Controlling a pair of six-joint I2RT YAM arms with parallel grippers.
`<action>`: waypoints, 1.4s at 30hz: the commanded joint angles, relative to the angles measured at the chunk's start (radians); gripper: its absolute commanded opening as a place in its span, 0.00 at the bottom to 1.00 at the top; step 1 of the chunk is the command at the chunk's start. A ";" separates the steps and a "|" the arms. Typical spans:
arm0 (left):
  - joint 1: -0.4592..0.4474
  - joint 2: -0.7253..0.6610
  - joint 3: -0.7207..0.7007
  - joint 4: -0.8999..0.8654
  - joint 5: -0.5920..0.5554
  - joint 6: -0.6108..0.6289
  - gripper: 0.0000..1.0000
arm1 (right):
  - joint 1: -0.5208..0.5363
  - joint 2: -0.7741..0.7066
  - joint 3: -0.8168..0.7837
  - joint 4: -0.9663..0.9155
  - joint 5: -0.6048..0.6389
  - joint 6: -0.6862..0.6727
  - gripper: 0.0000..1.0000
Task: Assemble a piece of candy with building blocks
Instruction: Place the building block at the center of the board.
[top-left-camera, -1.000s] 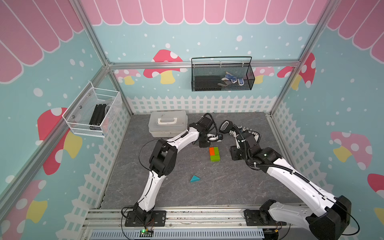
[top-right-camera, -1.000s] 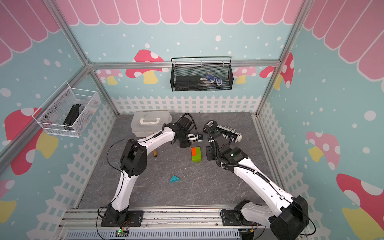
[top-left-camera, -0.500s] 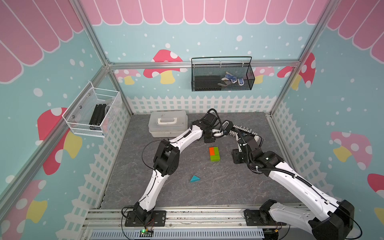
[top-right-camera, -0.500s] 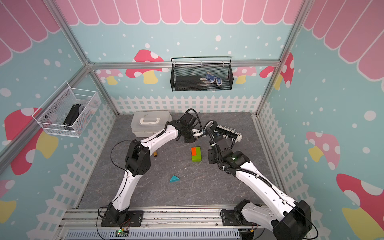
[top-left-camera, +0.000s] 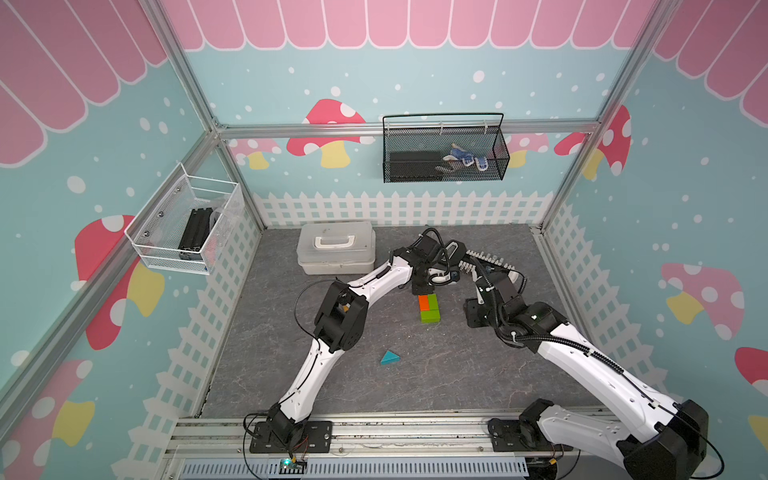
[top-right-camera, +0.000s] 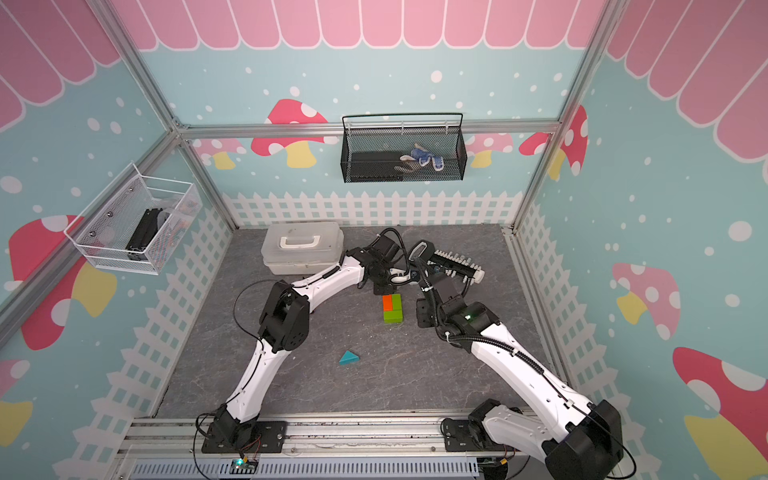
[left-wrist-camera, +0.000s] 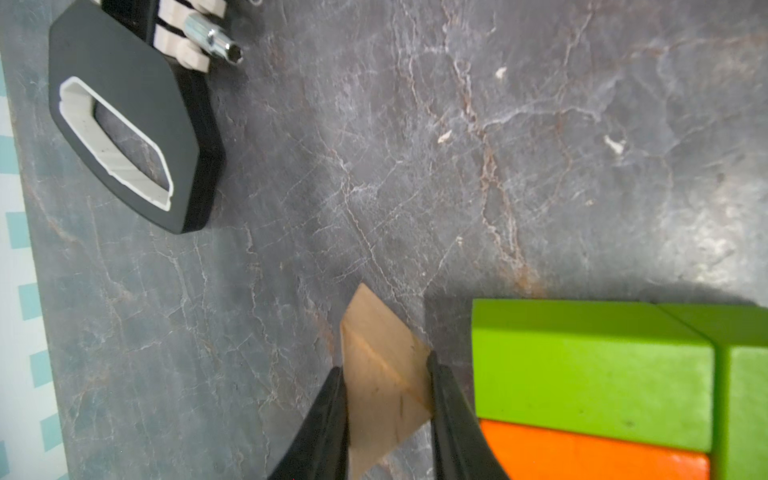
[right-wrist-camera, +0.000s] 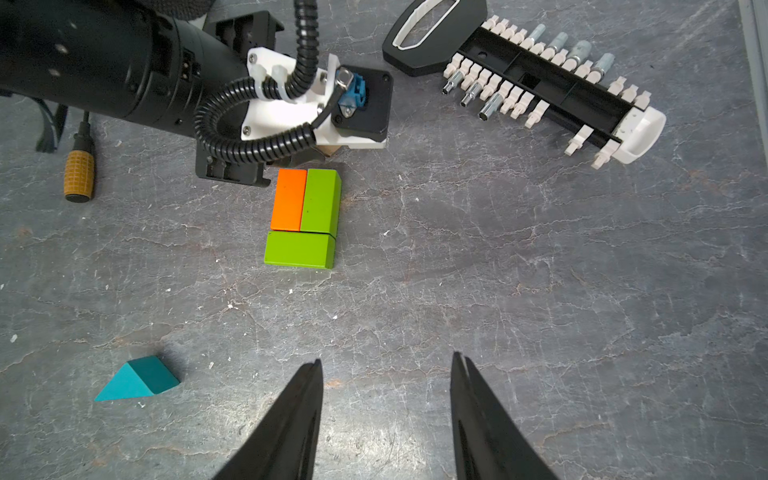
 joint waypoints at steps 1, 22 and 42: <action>-0.003 0.019 0.011 -0.018 -0.008 0.013 0.29 | -0.007 -0.013 -0.011 -0.024 0.006 0.019 0.49; -0.001 0.046 0.021 -0.048 -0.049 0.016 0.45 | -0.009 0.012 -0.006 -0.019 -0.004 0.017 0.50; 0.094 -0.054 0.225 0.160 -0.231 -0.459 0.67 | -0.007 0.109 -0.012 0.042 -0.033 0.010 0.49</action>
